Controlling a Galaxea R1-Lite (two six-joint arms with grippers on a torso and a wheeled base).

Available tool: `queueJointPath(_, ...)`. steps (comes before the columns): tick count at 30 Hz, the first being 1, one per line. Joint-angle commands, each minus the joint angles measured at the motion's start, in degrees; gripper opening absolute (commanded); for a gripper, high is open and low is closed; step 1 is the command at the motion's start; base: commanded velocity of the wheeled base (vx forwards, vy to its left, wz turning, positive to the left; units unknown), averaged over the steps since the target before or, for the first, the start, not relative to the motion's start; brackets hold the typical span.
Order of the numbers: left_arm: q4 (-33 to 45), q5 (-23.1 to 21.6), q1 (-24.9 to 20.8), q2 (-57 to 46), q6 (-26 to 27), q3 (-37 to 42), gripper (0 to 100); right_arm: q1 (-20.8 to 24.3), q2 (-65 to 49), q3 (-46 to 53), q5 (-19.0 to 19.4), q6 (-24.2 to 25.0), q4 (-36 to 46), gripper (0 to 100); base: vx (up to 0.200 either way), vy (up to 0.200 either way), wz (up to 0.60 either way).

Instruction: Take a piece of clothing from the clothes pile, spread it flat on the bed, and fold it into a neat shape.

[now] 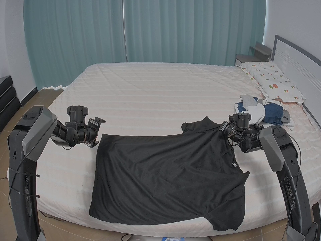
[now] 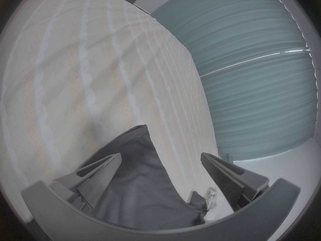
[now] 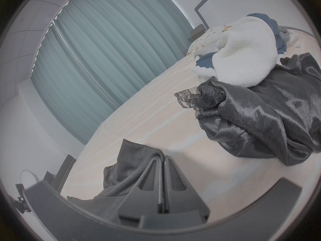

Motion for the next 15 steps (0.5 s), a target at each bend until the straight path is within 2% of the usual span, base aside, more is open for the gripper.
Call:
queueJointPath(1, -0.78, -0.65, -0.02, 0.10, -1.29, -0.28, 100, 0.04, 0.16, -0.21, 0.21, 1.08, -0.93, 0, 0.000, 0.000, 0.00)
queueJointPath(6, -0.78, -0.56, -0.02, 0.10, -1.29, -0.28, 100, -0.14, 0.60, -0.21, 0.21, 1.26, -4.79, 0, 0.000, 0.000, 0.00)
queueJointPath(15, -0.87, -0.65, -0.11, 0.10, -1.29, -0.28, 100, -0.14, 0.69, -0.21, 0.21, 1.17, -5.32, 0, 0.000, 0.000, 0.00)
